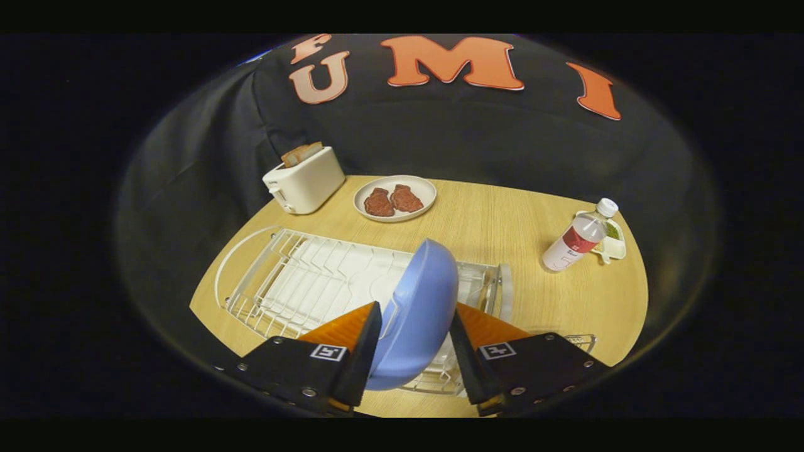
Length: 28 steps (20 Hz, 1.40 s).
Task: Take the plate from the dish rack, then take the spoon from the basket and place it into the plate.
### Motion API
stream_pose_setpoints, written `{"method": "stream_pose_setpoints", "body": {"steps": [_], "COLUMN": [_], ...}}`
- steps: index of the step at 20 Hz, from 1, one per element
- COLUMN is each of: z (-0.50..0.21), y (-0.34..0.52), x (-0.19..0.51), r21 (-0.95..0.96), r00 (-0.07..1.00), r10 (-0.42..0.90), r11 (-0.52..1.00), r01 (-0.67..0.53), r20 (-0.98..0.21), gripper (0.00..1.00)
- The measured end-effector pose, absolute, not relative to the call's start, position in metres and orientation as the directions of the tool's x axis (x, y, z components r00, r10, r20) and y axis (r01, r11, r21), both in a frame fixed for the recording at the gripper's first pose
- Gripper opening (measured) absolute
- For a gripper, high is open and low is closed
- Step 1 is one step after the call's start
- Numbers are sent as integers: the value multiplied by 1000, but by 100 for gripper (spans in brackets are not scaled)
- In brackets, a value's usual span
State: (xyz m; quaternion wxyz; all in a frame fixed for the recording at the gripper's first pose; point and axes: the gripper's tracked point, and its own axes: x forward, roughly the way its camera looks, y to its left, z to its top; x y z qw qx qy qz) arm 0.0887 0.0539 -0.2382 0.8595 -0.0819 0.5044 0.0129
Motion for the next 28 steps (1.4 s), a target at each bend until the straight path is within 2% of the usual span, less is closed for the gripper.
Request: {"method": "stream_pose_setpoints", "body": {"steps": [4, 11, 15, 19, 22, 28], "z": [-240, -236, -218, -187, -174, -148], "y": [47, 45, 45, 43, 50, 44], "x": [86, 85, 97, 116, 107, 87], "r21": [-197, -238, -302, -393, -390, -440], "r00": [452, 431, 485, 567, 587, 651], "r10": [-119, -171, -223, -290, -270, -276], "r11": [972, 966, 949, 917, 917, 892], "r01": [-131, -105, -91, -65, -85, -100], "r20": [-884, -886, -846, -771, -763, -707], "gripper": [52, 45, 43, 31, 23, 20]}}
